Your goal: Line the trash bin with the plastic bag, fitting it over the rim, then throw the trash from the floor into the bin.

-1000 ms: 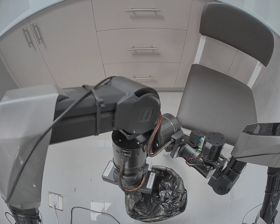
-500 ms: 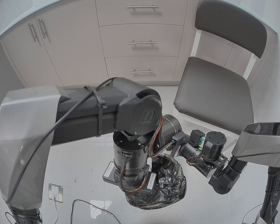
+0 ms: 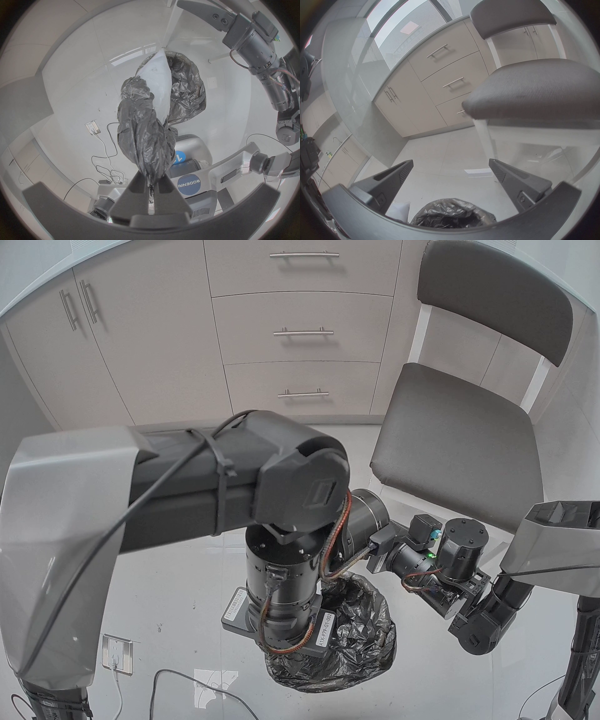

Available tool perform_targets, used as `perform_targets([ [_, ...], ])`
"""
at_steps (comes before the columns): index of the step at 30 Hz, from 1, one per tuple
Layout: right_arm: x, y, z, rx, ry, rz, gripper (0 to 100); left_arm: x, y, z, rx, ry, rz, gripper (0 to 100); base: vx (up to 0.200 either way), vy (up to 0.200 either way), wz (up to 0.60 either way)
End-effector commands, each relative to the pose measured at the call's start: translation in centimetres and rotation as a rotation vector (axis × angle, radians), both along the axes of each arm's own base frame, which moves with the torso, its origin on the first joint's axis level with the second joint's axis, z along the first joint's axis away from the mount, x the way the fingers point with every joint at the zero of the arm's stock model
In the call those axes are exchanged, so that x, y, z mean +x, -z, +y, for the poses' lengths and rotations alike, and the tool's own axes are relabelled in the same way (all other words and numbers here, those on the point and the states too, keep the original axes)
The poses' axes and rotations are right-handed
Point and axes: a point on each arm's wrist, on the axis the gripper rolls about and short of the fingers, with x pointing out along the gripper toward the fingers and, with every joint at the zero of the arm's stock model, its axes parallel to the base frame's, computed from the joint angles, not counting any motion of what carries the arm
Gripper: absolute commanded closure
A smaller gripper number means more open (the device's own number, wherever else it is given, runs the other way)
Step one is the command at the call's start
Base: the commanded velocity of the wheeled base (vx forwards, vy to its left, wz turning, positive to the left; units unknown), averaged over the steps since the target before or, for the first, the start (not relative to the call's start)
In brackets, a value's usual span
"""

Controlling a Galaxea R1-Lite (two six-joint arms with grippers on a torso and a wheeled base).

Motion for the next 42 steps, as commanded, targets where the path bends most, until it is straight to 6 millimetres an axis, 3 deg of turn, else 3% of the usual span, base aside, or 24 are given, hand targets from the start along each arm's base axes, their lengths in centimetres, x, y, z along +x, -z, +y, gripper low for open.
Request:
perform_targets([
  [1, -0.2, -0.7, -0.1, 0.018, -0.001, -0.024, 0, 0.0, 0.3, -0.1, 0.006, 0.001, 0.003, 100, 0.000, 0.000, 0.00],
  [6, -1.3, -2.4, -0.2, 0.070, -0.031, -0.039, 0, 0.1, 0.3, -0.2, 0.000, 0.000, -0.003, 100, 0.000, 0.000, 0.00],
  [10, -4.5, -5.0, -0.3, 0.190, -0.239, -0.003, 0, 0.2, 0.3, -0.3, 0.006, 0.002, -0.029, 100, 0.000, 0.000, 0.00],
  [17, -7.3, -6.3, -0.8, 0.268, -0.461, 0.069, 0, 0.2, 0.6, -0.4, 0.012, 0.004, -0.025, 100, 0.000, 0.000, 0.00],
  [26, -6.7, -8.4, -2.9, 0.345, -0.443, 0.033, 0, 0.4, 1.0, -0.5, 0.021, -0.001, -0.020, 100, 0.000, 0.000, 0.00],
  [42, -6.3, -8.6, -3.4, 0.341, -0.419, 0.014, 0, 0.2, 2.7, -2.2, 0.015, 0.033, -0.024, 100, 0.000, 0.000, 0.00],
])
